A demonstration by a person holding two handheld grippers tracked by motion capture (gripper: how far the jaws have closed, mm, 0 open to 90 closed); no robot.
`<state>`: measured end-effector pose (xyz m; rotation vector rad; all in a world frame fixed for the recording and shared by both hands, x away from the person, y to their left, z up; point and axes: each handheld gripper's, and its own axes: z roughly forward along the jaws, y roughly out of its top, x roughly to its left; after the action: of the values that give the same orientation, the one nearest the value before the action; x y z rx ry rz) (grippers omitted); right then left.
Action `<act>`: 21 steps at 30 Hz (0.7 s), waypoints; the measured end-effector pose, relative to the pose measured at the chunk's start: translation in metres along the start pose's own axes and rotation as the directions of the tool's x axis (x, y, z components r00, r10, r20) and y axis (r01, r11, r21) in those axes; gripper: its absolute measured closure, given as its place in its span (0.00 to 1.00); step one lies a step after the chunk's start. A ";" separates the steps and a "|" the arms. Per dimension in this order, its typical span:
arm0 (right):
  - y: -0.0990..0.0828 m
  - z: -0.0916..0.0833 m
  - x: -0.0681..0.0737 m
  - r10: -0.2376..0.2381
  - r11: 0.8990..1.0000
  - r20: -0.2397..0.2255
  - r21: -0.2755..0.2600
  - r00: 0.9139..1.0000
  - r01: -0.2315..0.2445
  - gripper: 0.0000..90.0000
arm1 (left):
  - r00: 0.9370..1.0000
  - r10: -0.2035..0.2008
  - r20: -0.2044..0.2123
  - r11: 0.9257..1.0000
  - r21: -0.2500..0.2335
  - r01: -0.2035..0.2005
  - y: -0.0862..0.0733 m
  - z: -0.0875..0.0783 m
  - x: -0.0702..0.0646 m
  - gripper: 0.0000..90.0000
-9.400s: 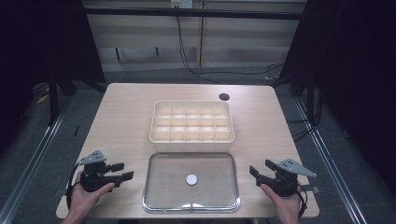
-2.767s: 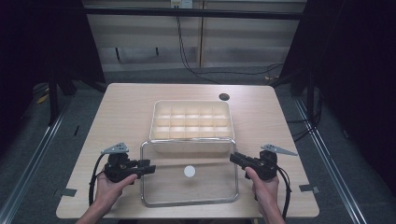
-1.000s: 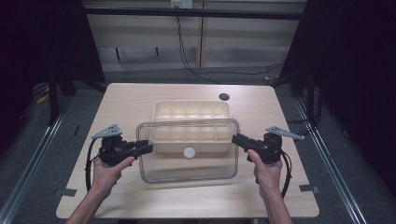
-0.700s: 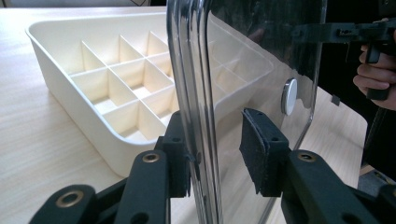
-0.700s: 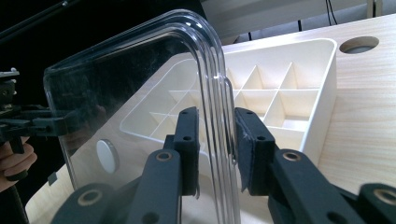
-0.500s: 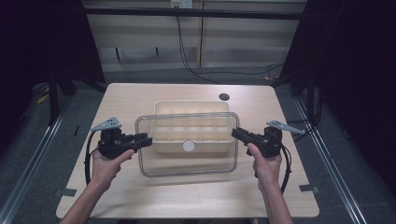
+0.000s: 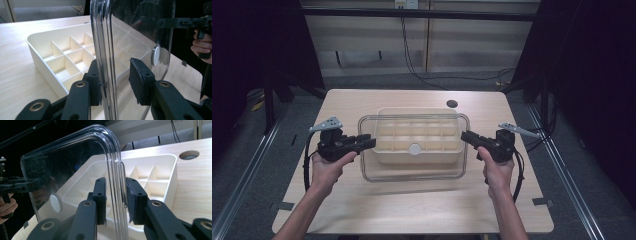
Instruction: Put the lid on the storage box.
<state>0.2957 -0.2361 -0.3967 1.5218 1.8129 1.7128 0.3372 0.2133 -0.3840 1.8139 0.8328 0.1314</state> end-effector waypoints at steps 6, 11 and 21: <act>0.009 0.007 -0.002 0.003 1.000 0.024 -0.001 1.000 -0.003 0.79 | 1.000 -0.004 -0.019 1.000 0.011 0.004 0.004 0.006 0.006 0.69; 0.014 0.011 -0.002 0.003 1.000 0.025 0.000 1.000 -0.003 0.79 | 1.000 -0.007 -0.018 1.000 0.009 0.008 0.009 0.007 0.010 0.69; 0.026 0.020 -0.005 0.003 1.000 0.024 0.008 1.000 -0.004 0.79 | 0.999 -0.018 -0.027 1.000 -0.006 0.018 0.024 0.011 0.018 0.68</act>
<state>0.3257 -0.2336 -0.3835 1.5427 1.8086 1.6840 0.3671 0.2111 -0.3737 1.8022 0.8666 0.1476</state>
